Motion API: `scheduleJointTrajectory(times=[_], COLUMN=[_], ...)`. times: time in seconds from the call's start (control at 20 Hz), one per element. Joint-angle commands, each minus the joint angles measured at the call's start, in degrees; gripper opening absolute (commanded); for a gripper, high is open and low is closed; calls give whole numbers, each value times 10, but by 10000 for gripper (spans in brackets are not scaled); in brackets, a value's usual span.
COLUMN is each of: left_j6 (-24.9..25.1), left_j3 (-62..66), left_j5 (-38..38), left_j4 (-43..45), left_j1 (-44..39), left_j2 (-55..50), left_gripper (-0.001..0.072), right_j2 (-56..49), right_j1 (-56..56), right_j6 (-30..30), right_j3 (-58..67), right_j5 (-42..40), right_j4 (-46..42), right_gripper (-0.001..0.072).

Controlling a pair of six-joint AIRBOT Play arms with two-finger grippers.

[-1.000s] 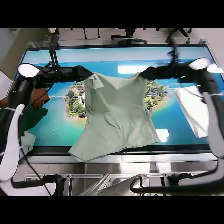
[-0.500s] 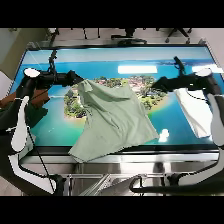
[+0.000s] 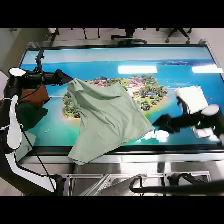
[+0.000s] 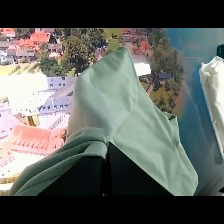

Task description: Fold the shirts.

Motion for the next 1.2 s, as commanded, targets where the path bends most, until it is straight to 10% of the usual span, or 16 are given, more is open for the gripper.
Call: scheduleJointTrajectory(times=[0.0, 0.3, 0.35, 0.45, 0.55, 1.15], left_j6=[0, 0, 0, 0, 0, -107], left_j3=[2, 2, 2, 2, 2, -280], left_j5=[-11, -11, -11, -10, -22, -84], left_j4=[0, 0, 0, 0, 6, 285], left_j1=[9, 9, 9, 9, 13, 46], left_j2=[0, 0, 0, 0, 0, 167], left_gripper=[14, 15, 15, 15, 14, 14], right_j2=[76, -42, -70, -120, -144, -466], right_j1=[41, 130, 135, 139, 136, 110], right_j6=[13, -93, -139, -245, -271, -249], right_j3=[-134, -124, -111, -68, -5, 524], right_j5=[-149, -342, -348, -346, -346, -263], right_j4=[8, 144, 188, 272, 278, 228], right_gripper=[580, 568, 508, 102, 19, 18])
